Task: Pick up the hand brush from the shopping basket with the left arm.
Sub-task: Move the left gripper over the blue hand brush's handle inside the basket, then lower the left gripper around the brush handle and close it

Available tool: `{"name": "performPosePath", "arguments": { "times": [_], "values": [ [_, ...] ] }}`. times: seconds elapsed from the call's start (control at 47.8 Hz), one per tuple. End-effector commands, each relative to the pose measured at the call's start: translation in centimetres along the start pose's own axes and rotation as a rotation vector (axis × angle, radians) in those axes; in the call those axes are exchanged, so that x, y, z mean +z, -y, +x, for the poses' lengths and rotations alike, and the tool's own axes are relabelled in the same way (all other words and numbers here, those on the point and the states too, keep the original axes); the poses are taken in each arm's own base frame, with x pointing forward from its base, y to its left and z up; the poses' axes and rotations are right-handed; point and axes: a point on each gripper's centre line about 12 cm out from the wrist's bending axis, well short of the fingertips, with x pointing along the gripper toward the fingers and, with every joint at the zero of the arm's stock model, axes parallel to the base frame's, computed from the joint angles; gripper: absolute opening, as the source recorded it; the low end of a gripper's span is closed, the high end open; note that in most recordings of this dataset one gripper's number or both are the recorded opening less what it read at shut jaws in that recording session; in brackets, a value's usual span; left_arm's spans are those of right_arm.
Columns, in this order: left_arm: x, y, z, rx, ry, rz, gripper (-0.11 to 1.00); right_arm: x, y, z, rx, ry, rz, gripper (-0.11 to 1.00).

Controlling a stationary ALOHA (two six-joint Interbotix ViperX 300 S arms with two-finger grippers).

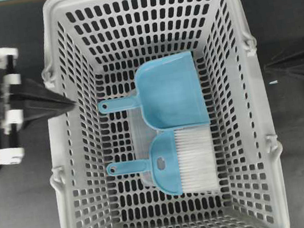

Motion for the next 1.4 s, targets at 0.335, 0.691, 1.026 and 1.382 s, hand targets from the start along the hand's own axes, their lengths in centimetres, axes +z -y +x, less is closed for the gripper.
{"name": "performPosePath", "arguments": {
  "times": [0.335,0.691,1.026,1.382],
  "values": [
    [2.3,1.6,6.2,0.002,-0.45,0.035,0.0,1.1,0.1,0.1,-0.005,0.023,-0.001,0.2],
    [1.3,3.8,9.8,-0.019,-0.541,0.008,0.71,1.0,-0.6,0.0,0.027,0.031,-0.004,0.72],
    [-3.6,6.5,14.6,-0.016,-0.753,0.007,0.9,0.6,-0.6,-0.3,0.028,0.051,0.001,0.71],
    [-6.8,7.0,17.0,-0.004,-0.848,0.022,0.9,0.3,-0.5,-0.5,0.028,0.056,0.002,0.71]
  ]
}}
